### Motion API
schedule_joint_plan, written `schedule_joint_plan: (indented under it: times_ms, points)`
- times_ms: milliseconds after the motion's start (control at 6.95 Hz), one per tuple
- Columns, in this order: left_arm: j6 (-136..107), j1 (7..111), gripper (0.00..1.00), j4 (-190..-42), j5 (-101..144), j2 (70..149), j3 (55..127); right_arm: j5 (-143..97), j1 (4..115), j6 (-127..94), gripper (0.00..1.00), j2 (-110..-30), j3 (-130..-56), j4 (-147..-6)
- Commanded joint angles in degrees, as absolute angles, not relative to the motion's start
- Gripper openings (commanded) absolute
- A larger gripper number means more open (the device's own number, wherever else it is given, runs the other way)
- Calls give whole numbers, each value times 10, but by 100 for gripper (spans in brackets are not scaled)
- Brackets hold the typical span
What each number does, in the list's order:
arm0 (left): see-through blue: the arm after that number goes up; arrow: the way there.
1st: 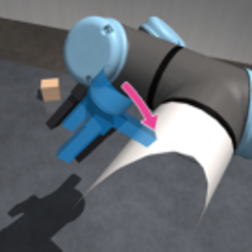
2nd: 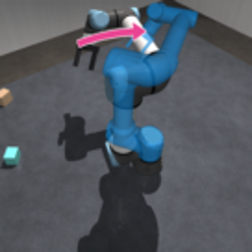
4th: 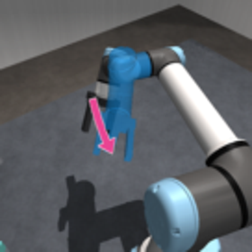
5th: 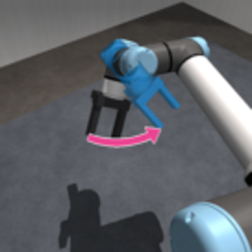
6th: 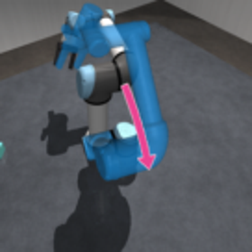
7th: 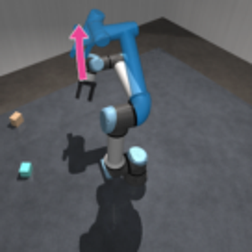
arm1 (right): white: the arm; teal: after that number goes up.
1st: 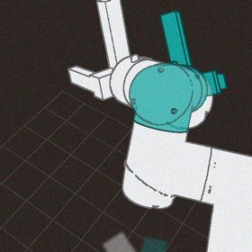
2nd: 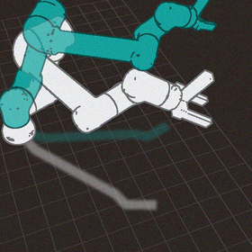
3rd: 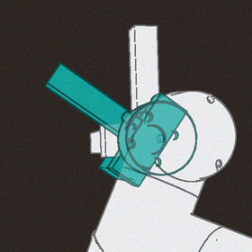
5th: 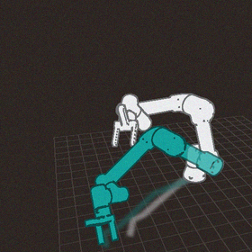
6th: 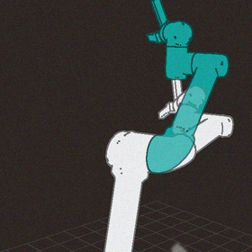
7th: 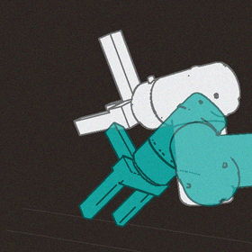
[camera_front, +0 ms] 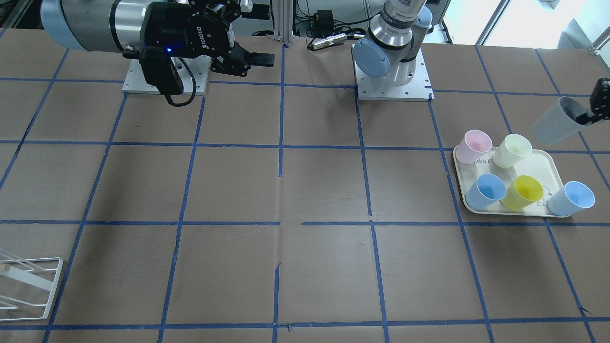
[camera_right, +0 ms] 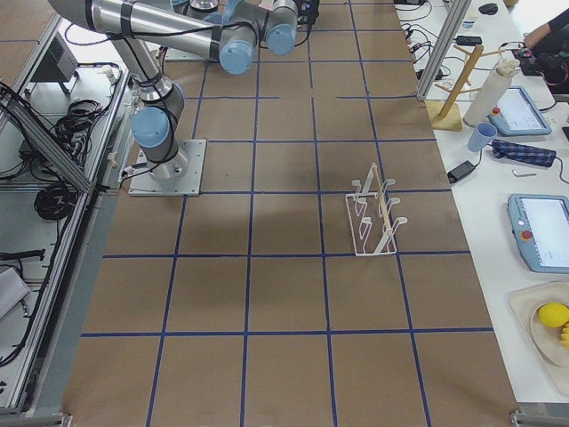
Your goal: Transfer IKEA cup to right arm and place on rack
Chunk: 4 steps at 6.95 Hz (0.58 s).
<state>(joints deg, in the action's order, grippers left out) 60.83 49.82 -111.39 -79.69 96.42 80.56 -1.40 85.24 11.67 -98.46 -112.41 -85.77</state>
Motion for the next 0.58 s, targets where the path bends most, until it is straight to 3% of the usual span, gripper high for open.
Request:
schedule_joint_plan:
  times_ms: [0, 432]
  points:
    - [554, 562, 0, -1249, -651, 956, 816, -11, 850, 124, 100, -983, -1127, -840]
    - [521, 633, 0, -1361, -405, 931, 897, -18, 850, 124, 100, -973, -1142, -825]
